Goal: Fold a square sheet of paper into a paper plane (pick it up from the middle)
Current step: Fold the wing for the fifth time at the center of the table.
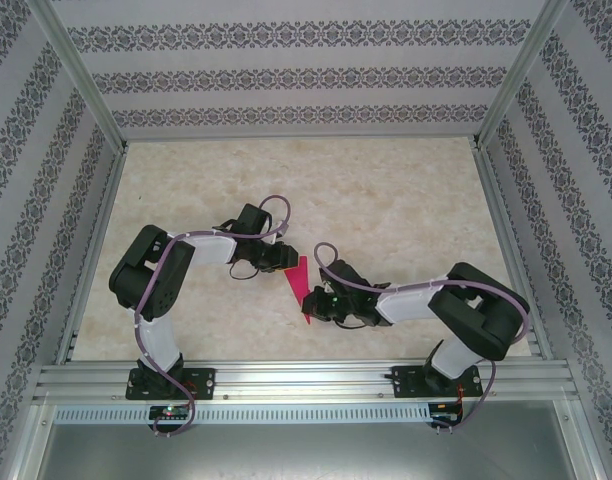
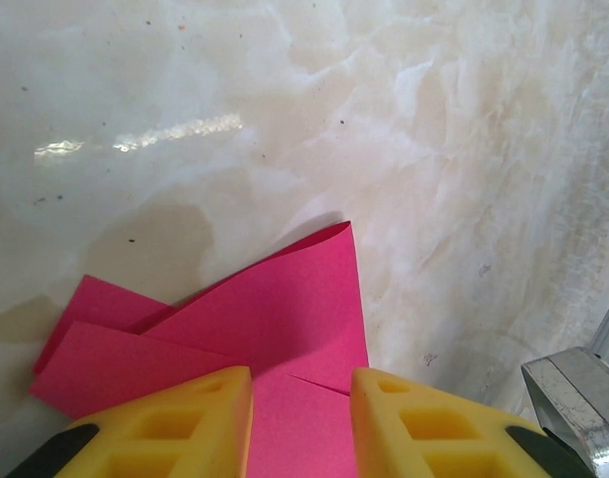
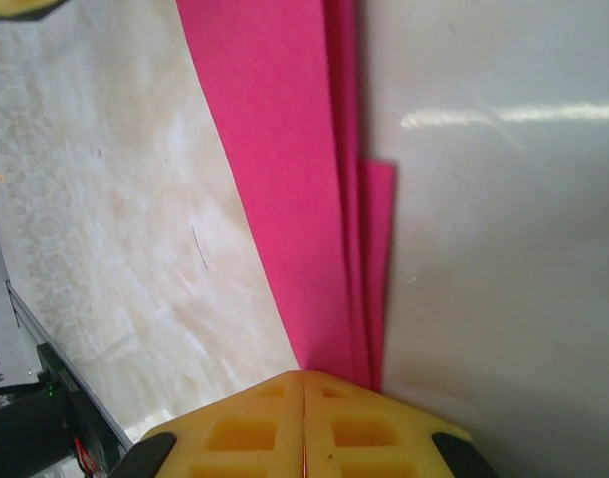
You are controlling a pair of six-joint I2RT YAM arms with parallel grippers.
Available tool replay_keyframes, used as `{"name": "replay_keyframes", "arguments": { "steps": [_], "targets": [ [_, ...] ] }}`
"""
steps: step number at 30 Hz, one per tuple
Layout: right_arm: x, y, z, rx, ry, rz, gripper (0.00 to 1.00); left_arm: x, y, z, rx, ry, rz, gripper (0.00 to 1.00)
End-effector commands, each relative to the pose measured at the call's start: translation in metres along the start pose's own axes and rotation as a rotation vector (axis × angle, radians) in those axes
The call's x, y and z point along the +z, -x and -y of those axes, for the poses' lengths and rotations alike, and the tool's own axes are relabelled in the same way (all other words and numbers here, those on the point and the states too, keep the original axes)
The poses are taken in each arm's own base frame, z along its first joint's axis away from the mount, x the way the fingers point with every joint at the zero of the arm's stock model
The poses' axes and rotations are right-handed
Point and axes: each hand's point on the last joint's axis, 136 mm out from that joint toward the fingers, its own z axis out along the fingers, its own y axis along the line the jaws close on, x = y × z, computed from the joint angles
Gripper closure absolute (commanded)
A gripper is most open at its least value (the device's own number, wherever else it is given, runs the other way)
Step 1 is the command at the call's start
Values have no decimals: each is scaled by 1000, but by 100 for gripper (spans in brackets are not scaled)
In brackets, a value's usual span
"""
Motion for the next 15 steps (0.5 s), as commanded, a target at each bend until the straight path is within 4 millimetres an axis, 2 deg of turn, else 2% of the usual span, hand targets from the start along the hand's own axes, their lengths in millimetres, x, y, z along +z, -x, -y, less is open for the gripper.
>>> {"name": "replay_keyframes", "arguments": {
  "steps": [1, 8, 10, 15],
  "targets": [
    [-7, -42, 40, 49, -115, -130, 91, 11, -9, -29, -29, 114, -24, 66],
    [-20, -48, 31, -14, -112, -167, 90, 11, -9, -28, -23, 112, -32, 66],
    [-27, -41, 24, -35, -114, -130, 90, 11, -10, -26, -24, 105, -35, 66],
    [-45, -5, -15, -106, -47, 28, 89, 11, -11, -24, -23, 92, -42, 66]
  ]
}}
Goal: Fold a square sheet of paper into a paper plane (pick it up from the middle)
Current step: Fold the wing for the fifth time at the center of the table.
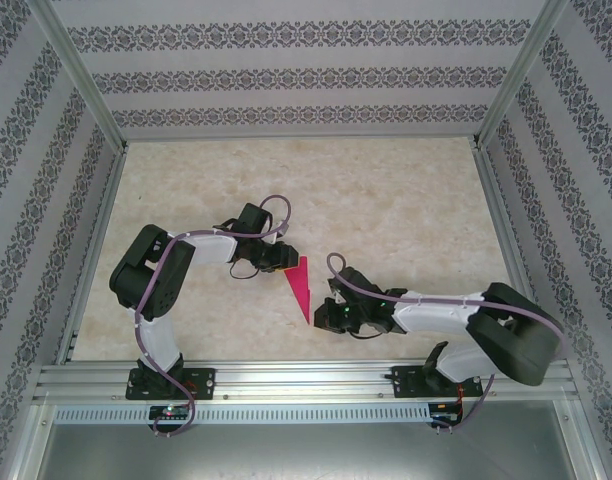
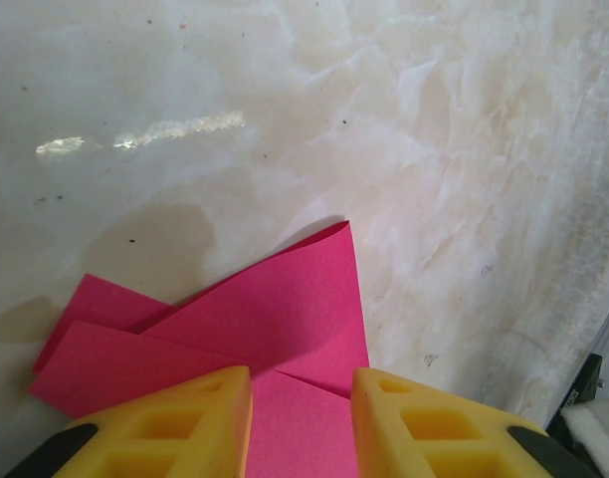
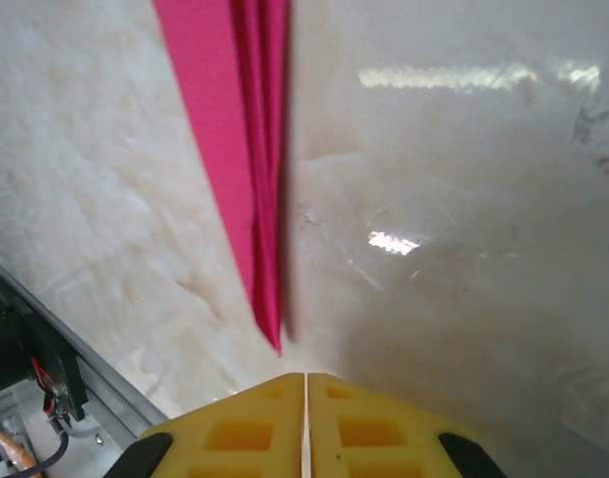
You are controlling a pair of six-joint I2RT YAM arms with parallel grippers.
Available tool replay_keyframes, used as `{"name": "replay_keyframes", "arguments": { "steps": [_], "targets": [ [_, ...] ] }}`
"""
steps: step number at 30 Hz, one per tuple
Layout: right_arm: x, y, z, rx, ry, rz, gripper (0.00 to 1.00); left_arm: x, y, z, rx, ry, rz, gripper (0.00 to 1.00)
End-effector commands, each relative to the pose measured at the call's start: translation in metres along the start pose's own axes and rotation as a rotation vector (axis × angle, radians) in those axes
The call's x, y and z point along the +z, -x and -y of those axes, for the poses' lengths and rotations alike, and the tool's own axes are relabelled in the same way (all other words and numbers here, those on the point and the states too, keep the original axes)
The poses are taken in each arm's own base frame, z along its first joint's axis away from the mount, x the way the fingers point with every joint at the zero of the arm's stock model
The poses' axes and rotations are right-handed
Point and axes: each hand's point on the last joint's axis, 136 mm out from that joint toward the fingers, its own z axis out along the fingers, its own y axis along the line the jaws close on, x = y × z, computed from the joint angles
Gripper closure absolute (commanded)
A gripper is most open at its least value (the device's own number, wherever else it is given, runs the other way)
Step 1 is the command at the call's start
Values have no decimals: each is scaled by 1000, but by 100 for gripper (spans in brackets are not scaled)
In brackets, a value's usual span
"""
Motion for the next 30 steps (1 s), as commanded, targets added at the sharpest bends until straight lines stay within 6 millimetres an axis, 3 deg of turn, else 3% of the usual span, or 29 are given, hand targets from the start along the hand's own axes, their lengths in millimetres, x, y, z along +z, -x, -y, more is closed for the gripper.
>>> {"name": "replay_keyframes", "arguments": {
  "steps": [1, 5, 7, 11, 15, 26, 30],
  "targets": [
    [-14, 28, -26, -65, 25, 114, 88, 11, -11, -24, -19, 83, -36, 66],
    [-4, 44, -63, -90, 128, 116, 87, 11, -11, -23, -18, 82, -37, 65],
    [11, 42, -65, -88, 116, 76, 88, 11, -11, -23, -19, 82, -37, 66],
    [36, 33, -45, -54, 67, 16, 89, 11, -11, -24, -19, 89, -39, 65],
    [43, 17, -17, -10, 26, -17, 89, 12, -12, -25, -18, 93, -40, 66],
    [26, -23, 17, 23, 0, -77, 87, 12, -12, -30, -21, 114, -44, 65],
    [15, -20, 14, 10, -7, -48, 87, 11, -12, -28, -19, 107, -44, 66]
  ]
}}
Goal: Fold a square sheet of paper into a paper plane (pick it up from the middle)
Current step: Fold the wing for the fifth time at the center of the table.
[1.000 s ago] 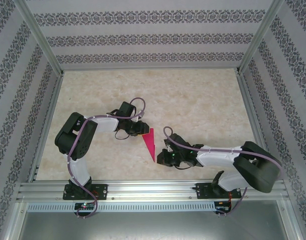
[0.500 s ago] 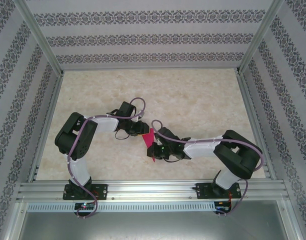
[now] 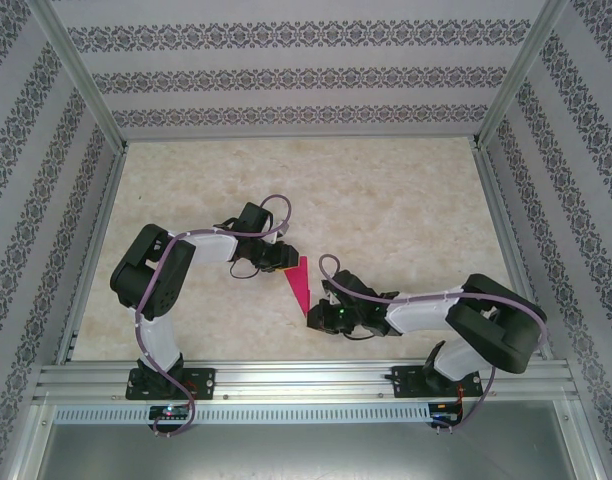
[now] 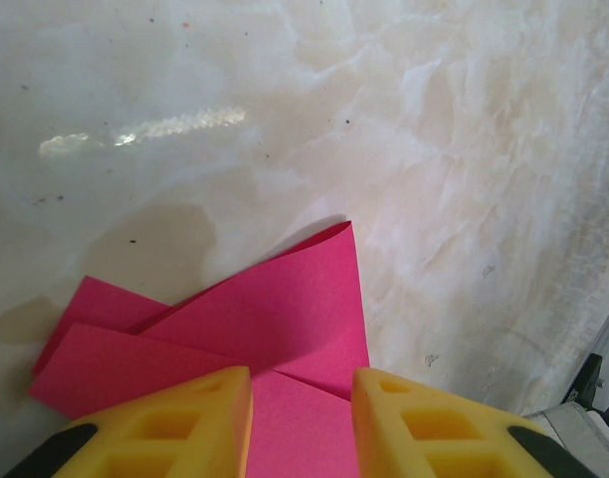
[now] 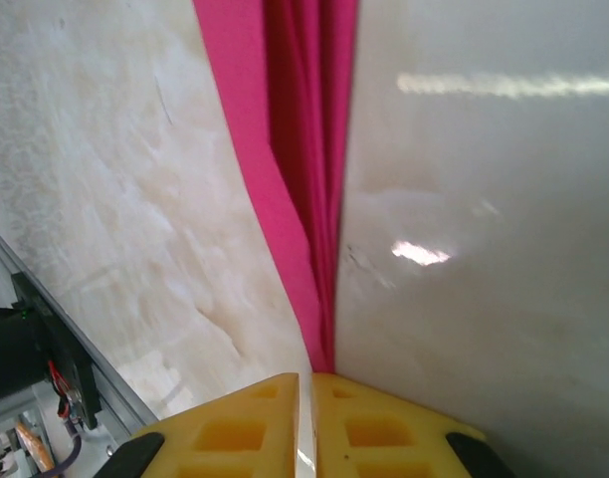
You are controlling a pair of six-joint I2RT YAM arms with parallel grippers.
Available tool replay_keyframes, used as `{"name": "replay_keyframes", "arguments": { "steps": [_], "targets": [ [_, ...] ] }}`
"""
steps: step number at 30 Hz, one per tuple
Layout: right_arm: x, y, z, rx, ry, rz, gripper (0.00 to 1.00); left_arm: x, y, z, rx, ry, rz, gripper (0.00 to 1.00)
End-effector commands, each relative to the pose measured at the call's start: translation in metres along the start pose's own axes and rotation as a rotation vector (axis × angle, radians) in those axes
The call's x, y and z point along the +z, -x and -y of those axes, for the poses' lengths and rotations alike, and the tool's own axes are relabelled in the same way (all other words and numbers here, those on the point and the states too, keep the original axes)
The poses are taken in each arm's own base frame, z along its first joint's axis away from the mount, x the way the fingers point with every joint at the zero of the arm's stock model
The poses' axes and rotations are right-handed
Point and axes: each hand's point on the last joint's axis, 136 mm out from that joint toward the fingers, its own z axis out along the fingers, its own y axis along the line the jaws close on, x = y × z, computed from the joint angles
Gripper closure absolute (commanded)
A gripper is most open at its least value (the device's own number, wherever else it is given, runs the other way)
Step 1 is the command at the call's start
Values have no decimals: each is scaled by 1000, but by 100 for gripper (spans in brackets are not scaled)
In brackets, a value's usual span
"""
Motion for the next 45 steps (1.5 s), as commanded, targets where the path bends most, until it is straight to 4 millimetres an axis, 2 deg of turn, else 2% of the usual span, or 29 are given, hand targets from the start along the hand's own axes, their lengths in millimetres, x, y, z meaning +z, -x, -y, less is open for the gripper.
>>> {"name": "replay_keyframes", "arguments": {
  "steps": [1, 6, 8, 11, 14, 17, 21, 25, 31, 35, 40, 45],
  "targets": [
    [-10, -9, 8, 4, -49, -7, 87, 11, -12, -27, -13, 100, -36, 66],
    [-27, 31, -41, -89, 43, 128, 86, 11, -10, -21, -9, 75, -34, 65],
    [-24, 44, -49, -98, 46, 145, 85, 11, -10, -19, -7, 71, -34, 65],
    [-8, 56, -50, -76, 45, 134, 85, 11, -9, -18, -8, 66, -35, 65],
    [8, 59, -34, -43, -2, 126, 88, 10, -7, -15, -6, 63, -34, 65],
    [20, 46, -12, 0, -30, 87, 89, 8, -5, -11, -4, 54, -32, 63],
    [24, 31, 12, 41, -45, 75, 89, 5, -3, -10, 9, 65, -32, 63],
    [25, 27, 22, 47, -67, 60, 90, -1, 3, 0, 19, 56, -11, 62],
    [30, 31, 20, 47, -68, 61, 90, -34, 10, 34, 72, 7, 49, 58],
    [29, 35, 17, 45, -65, 71, 91, -37, -10, 47, 43, -75, 22, 62],
    [26, 37, 15, 46, -60, 87, 93, -18, -42, 45, 5, -103, -24, 69],
    [23, 38, 16, 48, -62, 97, 93, -4, -55, 39, -31, -110, -28, 75]
  ]
}}
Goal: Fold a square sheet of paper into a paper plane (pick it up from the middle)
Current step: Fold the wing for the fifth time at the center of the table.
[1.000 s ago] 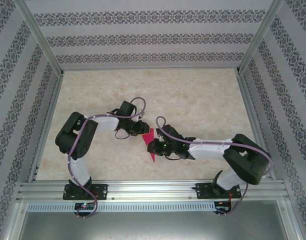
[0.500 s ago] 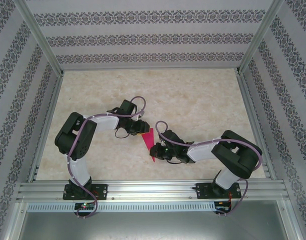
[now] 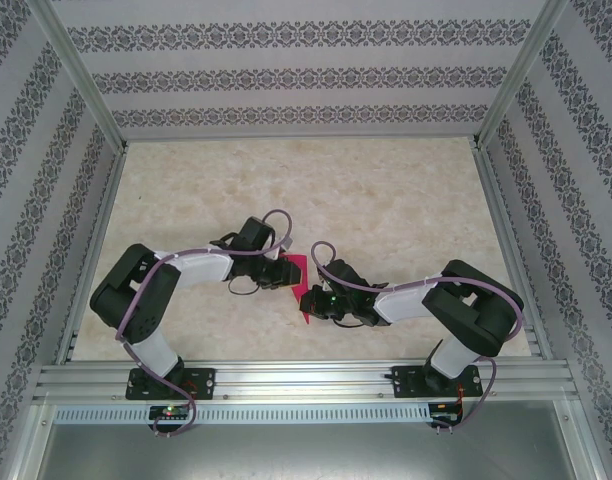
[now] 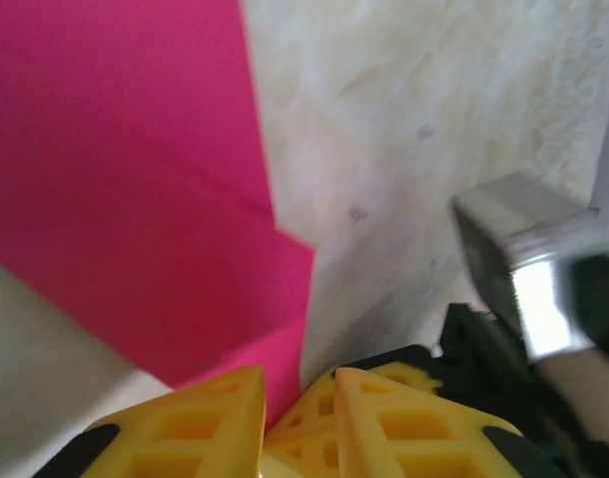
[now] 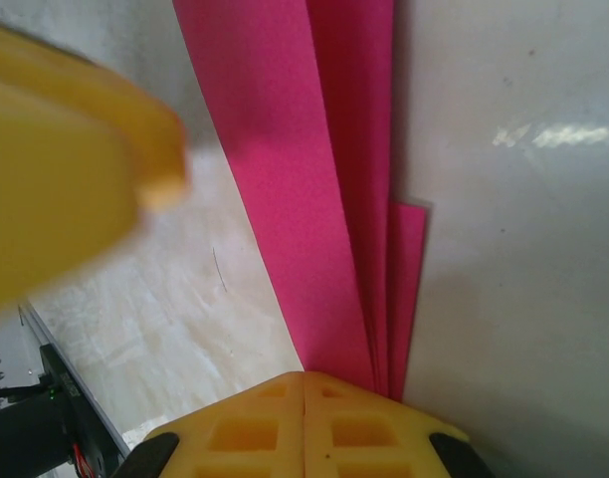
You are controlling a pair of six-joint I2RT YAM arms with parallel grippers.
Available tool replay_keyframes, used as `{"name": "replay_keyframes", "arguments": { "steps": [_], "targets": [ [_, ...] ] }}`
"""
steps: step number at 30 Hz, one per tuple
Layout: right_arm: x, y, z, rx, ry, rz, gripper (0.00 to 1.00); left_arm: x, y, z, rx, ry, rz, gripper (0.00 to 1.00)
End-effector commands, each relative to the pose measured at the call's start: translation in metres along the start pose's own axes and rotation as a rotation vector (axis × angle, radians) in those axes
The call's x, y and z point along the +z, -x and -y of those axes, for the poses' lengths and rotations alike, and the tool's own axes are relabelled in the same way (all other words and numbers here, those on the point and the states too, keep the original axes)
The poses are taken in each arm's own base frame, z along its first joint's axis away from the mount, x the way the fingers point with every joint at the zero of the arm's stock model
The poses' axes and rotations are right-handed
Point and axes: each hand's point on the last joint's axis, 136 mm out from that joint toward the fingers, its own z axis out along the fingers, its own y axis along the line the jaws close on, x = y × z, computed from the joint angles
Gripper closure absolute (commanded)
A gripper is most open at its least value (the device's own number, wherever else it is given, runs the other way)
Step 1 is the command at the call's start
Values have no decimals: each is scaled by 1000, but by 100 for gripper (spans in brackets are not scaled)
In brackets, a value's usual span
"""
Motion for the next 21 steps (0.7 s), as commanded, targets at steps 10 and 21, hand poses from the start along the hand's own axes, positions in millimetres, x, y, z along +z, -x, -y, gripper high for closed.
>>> {"name": "replay_keyframes", "arguments": {
  "steps": [10, 21],
  "targets": [
    [3, -11, 36, 46, -114, -13, 94, 14, 2, -2, -13, -30, 31, 75],
    [-3, -24, 48, 49, -141, -39, 98, 21, 27, -32, -27, 79, 133, 75]
  ]
}}
